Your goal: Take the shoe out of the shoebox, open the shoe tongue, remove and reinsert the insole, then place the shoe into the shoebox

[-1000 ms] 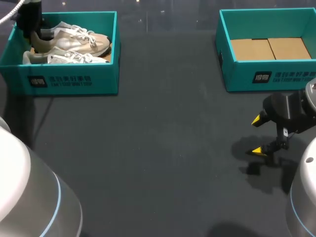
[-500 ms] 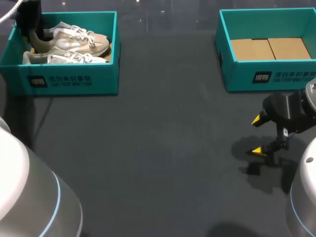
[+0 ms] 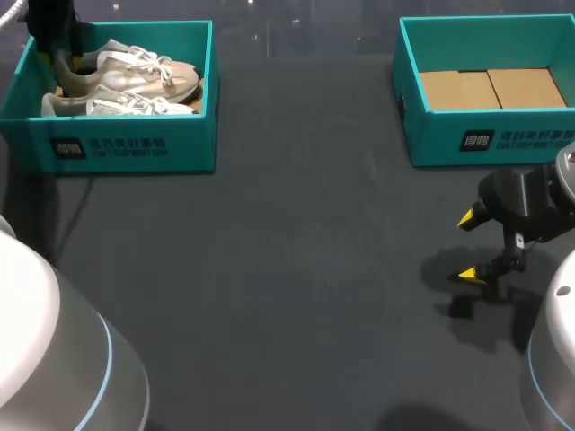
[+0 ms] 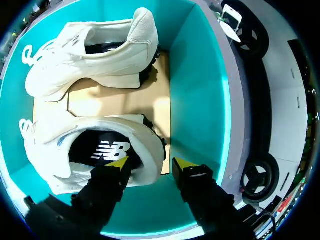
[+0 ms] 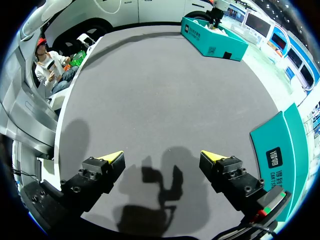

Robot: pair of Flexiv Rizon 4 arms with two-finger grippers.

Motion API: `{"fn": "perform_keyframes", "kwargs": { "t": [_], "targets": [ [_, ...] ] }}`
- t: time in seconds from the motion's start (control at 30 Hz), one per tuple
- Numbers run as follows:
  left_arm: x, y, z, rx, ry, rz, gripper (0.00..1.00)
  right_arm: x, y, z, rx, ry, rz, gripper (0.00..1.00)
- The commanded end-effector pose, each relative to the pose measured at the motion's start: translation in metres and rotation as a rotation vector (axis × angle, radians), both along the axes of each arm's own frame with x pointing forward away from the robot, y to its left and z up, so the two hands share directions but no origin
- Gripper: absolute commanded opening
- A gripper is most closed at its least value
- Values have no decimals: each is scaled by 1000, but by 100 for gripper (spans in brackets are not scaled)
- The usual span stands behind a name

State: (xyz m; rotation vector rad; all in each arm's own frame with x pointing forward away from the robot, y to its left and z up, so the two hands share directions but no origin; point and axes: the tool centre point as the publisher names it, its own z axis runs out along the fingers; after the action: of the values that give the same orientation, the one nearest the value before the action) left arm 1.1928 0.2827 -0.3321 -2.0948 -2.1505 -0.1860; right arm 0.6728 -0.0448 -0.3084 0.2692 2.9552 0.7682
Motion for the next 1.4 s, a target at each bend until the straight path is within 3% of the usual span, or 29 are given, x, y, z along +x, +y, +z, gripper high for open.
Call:
{"fn": "perform_keyframes", "kwargs": {
  "t": [0.03, 0.1, 0.53, 0.73, 0.87, 1.33, 1.4],
  "targets": [
    [-10, -2, 14, -11, -26, 2, 71, -1, 0, 0, -2, -2, -1, 100],
    [-11, -4, 21, -22, -40, 2, 82, -1, 0, 0, -2, -2, -1, 100],
    [-32, -16, 71, -60, -109, 17, 100, -1, 0, 0, -2, -2, -1, 100],
    [-53, -19, 84, -69, -108, 34, 100, -1, 0, 0, -2, -2, -1, 100],
    [-68, -19, 90, -18, -110, 56, 100, -1, 0, 0, -2, -2, -1, 100],
    [-68, -19, 90, -18, -110, 56, 100, -1, 0, 0, -2, -2, -1, 100],
    [-78, -17, 87, -58, -82, 44, 100, -1, 0, 0, -2, -2, -1, 100]
  ]
}}
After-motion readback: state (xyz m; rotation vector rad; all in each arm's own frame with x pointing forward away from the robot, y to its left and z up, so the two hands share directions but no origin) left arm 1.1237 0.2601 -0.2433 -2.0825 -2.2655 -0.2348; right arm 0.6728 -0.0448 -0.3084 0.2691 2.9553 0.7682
